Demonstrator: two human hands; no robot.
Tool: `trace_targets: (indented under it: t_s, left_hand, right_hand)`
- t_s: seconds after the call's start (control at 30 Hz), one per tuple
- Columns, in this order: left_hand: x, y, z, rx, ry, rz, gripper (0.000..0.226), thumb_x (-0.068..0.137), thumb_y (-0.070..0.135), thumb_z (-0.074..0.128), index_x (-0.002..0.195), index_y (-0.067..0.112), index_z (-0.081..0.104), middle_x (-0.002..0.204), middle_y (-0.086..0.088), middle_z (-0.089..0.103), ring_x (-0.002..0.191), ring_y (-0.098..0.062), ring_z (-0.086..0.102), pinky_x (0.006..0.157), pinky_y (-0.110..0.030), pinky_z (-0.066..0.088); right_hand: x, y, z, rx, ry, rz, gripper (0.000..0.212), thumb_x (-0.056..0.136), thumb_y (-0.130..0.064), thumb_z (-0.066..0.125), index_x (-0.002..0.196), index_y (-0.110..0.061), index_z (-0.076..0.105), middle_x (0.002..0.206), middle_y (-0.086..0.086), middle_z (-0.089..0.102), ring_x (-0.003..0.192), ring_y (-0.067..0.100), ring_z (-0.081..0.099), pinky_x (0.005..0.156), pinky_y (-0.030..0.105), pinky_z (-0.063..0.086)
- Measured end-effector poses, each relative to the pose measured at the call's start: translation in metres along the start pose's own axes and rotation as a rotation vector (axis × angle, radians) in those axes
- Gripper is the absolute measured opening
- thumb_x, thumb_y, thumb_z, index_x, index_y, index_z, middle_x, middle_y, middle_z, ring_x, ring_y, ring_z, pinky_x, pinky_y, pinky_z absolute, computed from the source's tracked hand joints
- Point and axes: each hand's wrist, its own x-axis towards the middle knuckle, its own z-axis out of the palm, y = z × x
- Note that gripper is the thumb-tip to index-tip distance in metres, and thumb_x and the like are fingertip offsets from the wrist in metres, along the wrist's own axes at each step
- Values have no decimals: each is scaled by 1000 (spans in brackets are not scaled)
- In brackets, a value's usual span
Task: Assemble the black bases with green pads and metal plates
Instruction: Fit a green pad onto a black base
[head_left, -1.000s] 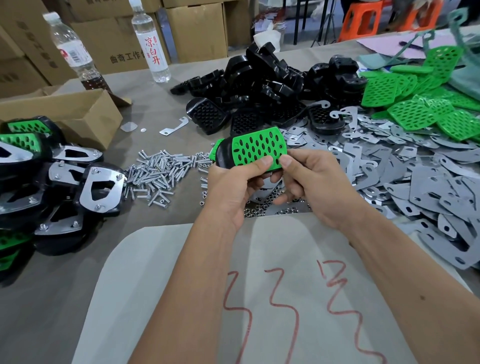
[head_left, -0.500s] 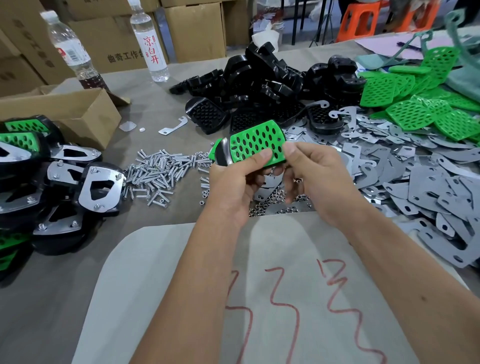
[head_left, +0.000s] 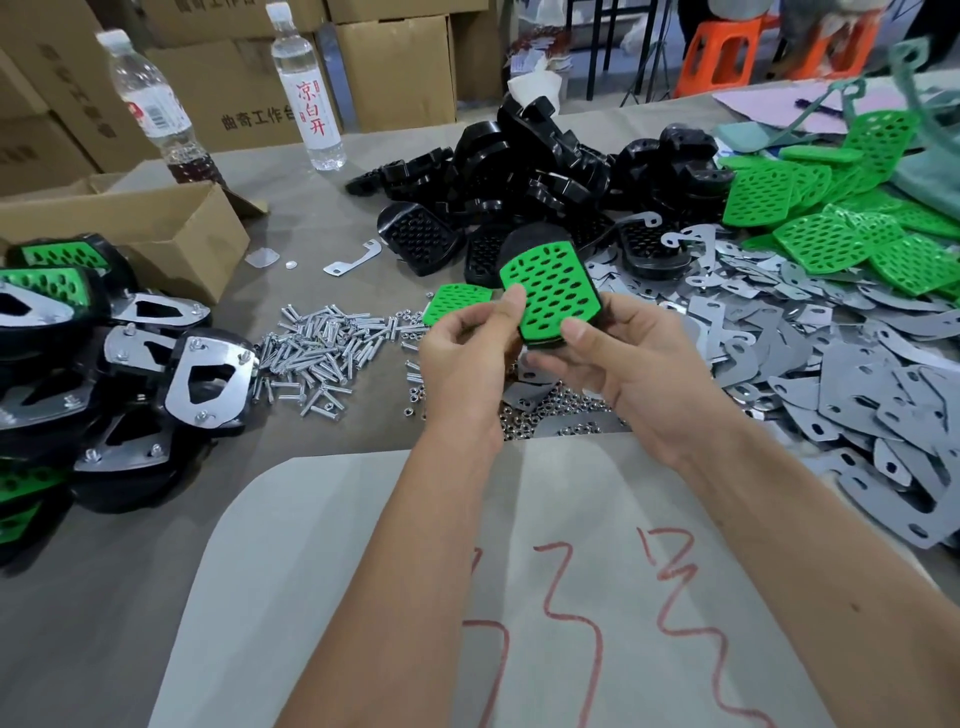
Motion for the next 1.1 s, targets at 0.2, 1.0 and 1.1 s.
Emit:
trace_targets:
  t_s: [0.2,1.0,1.1]
  left_hand:
    - [-5,-5,1,145,-180,96,7,95,13,74,97,7,76,97,-13,79,79,-23,72,77,-36,59]
    - [-3,11,-9,204,-240,25,19,96,3,67,114,1,73,96,-13,78,87,-25,75,62,-34,61]
    - [-5,10,-4,154,-142,19,16,96,3,68,111,0,73,96,-14,77,88,-26,72,71,-40,62]
  right_hand:
    - [0,-2,-5,-120,68,-16,25,95,-10,69,120,-9,69,114,8,77,93,25,74,62,27,57]
    - [4,-7,-13,-471,238,-130,16,90,-18,80,105,-19,77,95,-1,77,89,13,72,75,35,61]
    - [3,-8,-10,-341,119,22,17,98,-16,71,114,-15,71,101,6,78,94,23,76,71,35,63]
